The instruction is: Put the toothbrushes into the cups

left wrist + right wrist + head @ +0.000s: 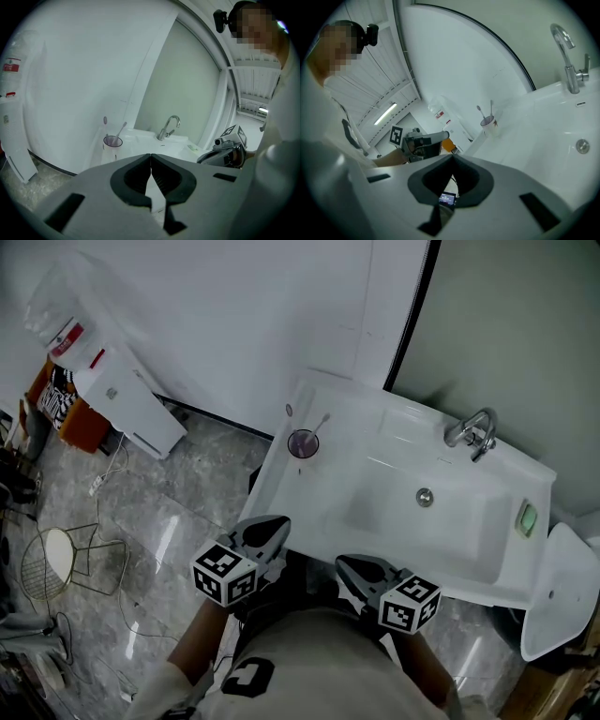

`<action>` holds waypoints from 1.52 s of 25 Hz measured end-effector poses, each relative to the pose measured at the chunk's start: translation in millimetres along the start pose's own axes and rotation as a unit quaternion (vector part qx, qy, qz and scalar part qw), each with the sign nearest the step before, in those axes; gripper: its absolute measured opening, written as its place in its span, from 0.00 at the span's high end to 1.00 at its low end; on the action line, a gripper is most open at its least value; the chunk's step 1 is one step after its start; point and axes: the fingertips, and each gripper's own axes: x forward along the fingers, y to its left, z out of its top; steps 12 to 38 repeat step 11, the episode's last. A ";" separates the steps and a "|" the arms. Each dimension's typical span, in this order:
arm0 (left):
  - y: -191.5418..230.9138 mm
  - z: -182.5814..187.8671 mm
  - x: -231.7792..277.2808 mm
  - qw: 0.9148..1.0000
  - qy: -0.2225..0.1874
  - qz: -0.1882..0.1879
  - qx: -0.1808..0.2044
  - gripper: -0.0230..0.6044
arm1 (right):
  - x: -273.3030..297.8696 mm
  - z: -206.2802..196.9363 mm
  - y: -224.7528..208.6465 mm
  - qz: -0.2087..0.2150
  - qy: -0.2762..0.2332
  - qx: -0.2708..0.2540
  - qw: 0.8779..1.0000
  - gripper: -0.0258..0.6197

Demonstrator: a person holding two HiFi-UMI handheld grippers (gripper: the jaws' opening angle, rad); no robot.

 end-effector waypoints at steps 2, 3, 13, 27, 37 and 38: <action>10.0 7.0 2.2 1.000 -0.006 -0.001 0.000 0.93 | 8.2 7.4 -3.1 -0.003 0.002 -0.003 1.000 0.95; 15.5 10.5 2.8 1.000 -0.009 -0.001 -0.001 0.93 | 13.0 11.0 -4.3 -0.005 0.004 -0.004 1.000 0.95; 83.1 32.8 2.2 1.000 -0.018 0.004 -0.017 0.93 | 66.5 40.5 -16.3 -0.016 0.024 -0.010 1.000 0.95; 83.1 32.8 2.2 1.000 -0.018 0.004 -0.017 0.93 | 66.5 40.5 -16.3 -0.016 0.024 -0.010 1.000 0.95; 83.1 32.8 2.2 1.000 -0.018 0.004 -0.017 0.93 | 66.5 40.5 -16.3 -0.016 0.024 -0.010 1.000 0.95; 83.1 32.8 2.2 1.000 -0.018 0.004 -0.017 0.93 | 66.5 40.5 -16.3 -0.016 0.024 -0.010 1.000 0.95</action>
